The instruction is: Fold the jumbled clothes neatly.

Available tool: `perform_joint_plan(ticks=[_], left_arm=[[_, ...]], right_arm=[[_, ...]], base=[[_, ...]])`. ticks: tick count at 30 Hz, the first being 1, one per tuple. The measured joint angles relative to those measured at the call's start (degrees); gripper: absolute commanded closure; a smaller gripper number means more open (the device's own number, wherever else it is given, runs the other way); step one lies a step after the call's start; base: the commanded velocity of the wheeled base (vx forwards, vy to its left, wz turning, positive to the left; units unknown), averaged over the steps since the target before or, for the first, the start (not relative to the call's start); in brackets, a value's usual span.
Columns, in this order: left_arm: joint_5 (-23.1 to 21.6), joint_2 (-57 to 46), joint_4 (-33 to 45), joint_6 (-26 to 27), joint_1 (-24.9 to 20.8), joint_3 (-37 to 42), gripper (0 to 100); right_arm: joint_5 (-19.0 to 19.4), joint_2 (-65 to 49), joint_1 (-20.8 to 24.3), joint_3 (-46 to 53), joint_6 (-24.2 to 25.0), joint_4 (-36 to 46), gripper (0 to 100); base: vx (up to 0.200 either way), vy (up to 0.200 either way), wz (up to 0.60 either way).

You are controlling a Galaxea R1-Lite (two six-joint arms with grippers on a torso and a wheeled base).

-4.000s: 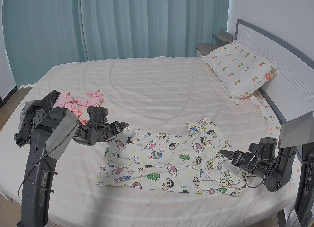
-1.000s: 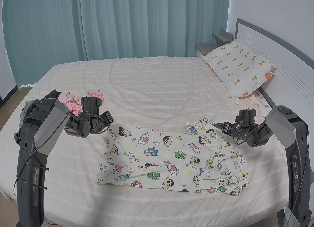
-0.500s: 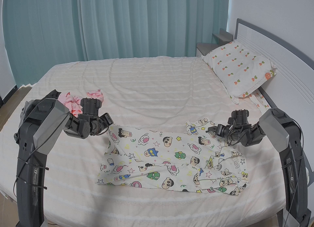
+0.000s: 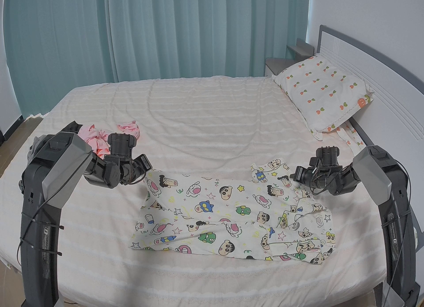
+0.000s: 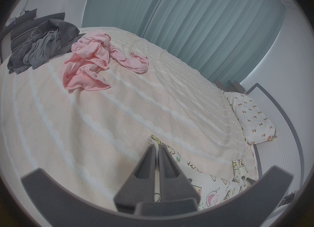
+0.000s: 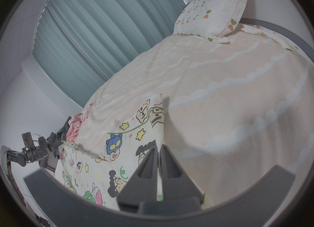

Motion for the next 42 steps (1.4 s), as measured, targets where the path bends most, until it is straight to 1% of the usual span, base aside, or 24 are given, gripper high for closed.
perform_joint_plan(ticks=[6,12,20,24,25,33,39,42], left_arm=[[0.02,-1.60,0.11,0.44,0.02,1.27,100],[0.06,-3.00,0.24,4.17,-0.04,4.46,100],[0.09,-4.35,0.21,4.66,-0.61,6.16,100],[0.09,-4.60,0.18,4.66,-0.88,6.21,100],[0.11,-4.63,0.16,4.66,-0.91,6.21,100],[0.09,-4.62,0.11,4.63,-0.96,6.21,100],[0.15,-4.62,0.07,4.60,-0.96,6.25,100],[0.17,-4.62,0.07,4.60,-0.96,6.27,100]], right_arm=[[1.17,-1.71,-1.10,1.57,0.43,-0.27,100],[3.61,-5.27,-1.82,6.06,0.02,-0.73,100],[5.91,-8.59,-2.45,8.74,-0.04,-0.71,100],[6.07,-8.73,-2.33,8.74,-0.06,-0.32,100],[6.13,-8.63,-2.28,8.61,-0.06,-0.27,0],[6.10,-6.45,-2.26,5.79,-0.37,0.77,0],[5.80,-5.07,-2.47,4.22,-2.44,1.78,0],[5.80,-4.11,-1.62,3.04,-3.49,3.71,0]], base=[[0.000,0.000,0.00],[0.000,0.000,0.00],[0.000,0.000,0.00],[0.000,0.000,0.00],[0.000,0.000,0.00],[0.000,0.000,0.00],[0.000,0.000,0.00],[0.000,0.000,0.00]])
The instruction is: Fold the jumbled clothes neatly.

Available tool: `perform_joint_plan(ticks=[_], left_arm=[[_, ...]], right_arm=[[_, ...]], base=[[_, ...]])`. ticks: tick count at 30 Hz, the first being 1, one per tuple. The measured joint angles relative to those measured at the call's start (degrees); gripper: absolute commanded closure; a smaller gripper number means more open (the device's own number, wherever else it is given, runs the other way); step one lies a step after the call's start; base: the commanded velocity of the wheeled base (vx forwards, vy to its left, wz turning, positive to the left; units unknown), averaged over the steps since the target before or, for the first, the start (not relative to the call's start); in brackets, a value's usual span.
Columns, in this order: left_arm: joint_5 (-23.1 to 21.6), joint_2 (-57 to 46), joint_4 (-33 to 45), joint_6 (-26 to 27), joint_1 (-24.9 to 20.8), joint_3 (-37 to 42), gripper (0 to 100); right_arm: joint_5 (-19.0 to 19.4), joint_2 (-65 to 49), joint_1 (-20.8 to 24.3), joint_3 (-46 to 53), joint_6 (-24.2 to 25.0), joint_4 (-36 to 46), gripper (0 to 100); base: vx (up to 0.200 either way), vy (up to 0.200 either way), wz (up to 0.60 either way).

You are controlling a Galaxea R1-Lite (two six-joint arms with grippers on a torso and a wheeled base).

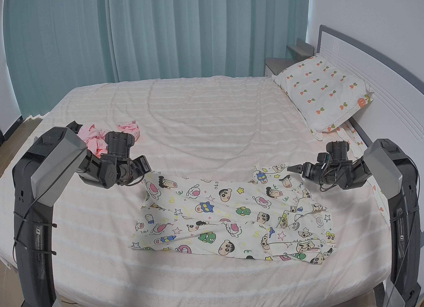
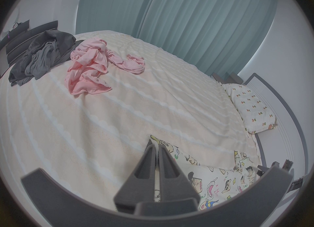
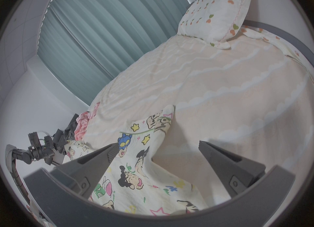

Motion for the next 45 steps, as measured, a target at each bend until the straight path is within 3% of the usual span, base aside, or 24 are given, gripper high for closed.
perform_joint_plan(ticks=[6,7,11,20,26,32,45], left_arm=[[0.22,0.00,-0.09,-0.02,0.11,-0.06,100],[0.24,0.00,-0.09,-0.02,0.11,-0.09,100],[0.33,0.02,-0.11,-0.02,0.16,-0.09,100],[0.44,0.00,0.20,-0.02,-0.11,0.38,100],[0.44,-0.12,0.13,0.01,-0.28,1.27,100],[0.38,-1.30,0.26,0.09,-0.55,3.19,100],[0.13,-4.56,1.67,0.11,-0.87,5.73,100]], right_arm=[[-0.15,2.77,2.86,-5.85,-1.69,5.17,0],[-0.15,2.93,2.99,-6.34,-1.69,5.66,100],[-0.15,4.04,3.64,-9.87,-1.45,9.35,100],[1.56,4.28,1.96,-9.85,0.37,8.62,100],[6.51,3.12,1.13,-5.38,1.78,3.50,100],[14.23,0.30,0.13,2.26,3.58,-3.36,100],[20.99,-5.60,-1.49,13.01,4.00,-9.61,100]], base=[[0.000,0.000,0.00],[0.000,0.000,0.00],[0.000,0.000,0.00],[0.000,0.000,0.00],[0.000,0.000,0.00],[0.000,0.000,0.00],[0.000,0.000,0.00]])
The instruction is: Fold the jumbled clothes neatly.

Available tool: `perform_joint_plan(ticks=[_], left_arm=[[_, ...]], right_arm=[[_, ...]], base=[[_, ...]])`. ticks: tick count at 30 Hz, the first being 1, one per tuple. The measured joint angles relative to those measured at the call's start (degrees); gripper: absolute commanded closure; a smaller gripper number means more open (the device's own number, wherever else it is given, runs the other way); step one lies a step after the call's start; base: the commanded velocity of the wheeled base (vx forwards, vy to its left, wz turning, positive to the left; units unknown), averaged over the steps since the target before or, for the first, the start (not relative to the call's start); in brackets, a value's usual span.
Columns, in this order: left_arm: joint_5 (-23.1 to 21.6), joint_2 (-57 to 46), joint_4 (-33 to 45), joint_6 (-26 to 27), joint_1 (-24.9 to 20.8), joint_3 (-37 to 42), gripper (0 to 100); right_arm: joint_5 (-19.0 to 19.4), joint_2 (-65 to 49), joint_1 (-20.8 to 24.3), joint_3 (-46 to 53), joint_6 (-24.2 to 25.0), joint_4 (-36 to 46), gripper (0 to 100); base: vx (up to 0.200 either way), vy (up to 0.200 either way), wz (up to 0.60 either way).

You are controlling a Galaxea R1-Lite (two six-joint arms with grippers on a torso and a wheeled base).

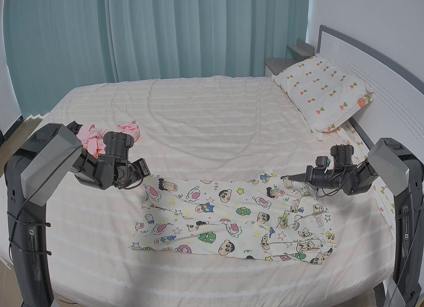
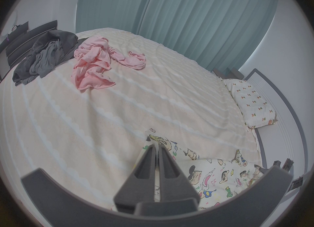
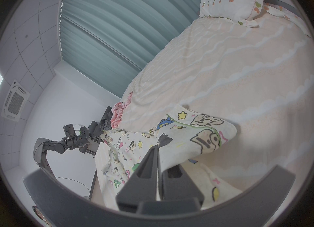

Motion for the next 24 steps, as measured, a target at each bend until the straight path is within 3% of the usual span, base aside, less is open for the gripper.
perform_joint_plan(ticks=[24], left_arm=[[-1.99,-9.73,-0.24,0.59,-0.07,10.53,100]], right_arm=[[8.86,-8.95,-1.04,16.48,-1.45,-5.01,100]], base=[[0.000,0.000,0.00]])
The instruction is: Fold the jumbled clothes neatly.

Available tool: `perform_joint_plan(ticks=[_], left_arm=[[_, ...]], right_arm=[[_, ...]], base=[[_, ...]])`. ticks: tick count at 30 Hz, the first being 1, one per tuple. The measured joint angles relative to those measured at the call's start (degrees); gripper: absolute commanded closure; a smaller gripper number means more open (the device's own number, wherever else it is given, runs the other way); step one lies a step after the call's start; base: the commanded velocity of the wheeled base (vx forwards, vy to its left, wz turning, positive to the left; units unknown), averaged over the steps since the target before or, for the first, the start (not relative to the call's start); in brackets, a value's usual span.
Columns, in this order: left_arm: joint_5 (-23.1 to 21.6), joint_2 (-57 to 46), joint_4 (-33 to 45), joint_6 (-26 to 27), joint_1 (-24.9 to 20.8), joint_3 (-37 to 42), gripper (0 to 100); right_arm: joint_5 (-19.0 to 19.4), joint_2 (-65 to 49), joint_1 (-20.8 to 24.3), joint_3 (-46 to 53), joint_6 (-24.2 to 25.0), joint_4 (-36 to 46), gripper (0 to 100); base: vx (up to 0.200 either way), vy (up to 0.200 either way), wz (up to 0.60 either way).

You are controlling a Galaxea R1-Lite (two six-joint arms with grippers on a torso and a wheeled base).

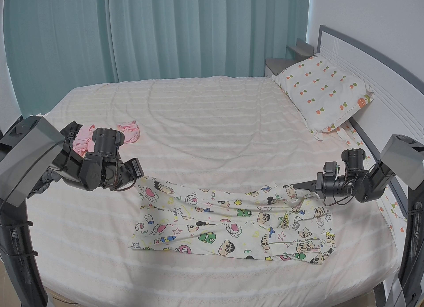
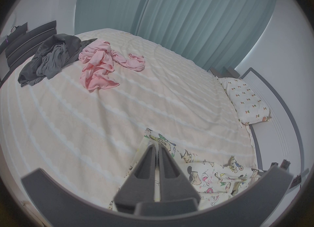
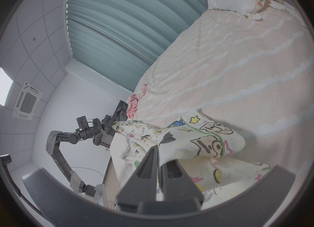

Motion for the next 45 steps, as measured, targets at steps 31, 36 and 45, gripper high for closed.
perform_joint_plan(ticks=[31,36,45], left_arm=[[2.65,0.89,-4.77,-0.02,-0.67,-5.41,100],[2.23,-1.46,-4.05,0.09,-0.69,-2.01,100],[2.28,-3.55,-3.86,0.18,-0.96,6.41,100]], right_arm=[[3.72,-6.24,-1.99,2.12,0.63,-0.23,100],[6.27,-8.30,-3.33,7.08,-2.07,-0.74,100],[7.23,-9.96,-5.13,14.47,-5.96,-1.12,100]], base=[[0.000,0.000,0.00],[0.000,0.000,0.00],[0.000,0.000,0.00]])
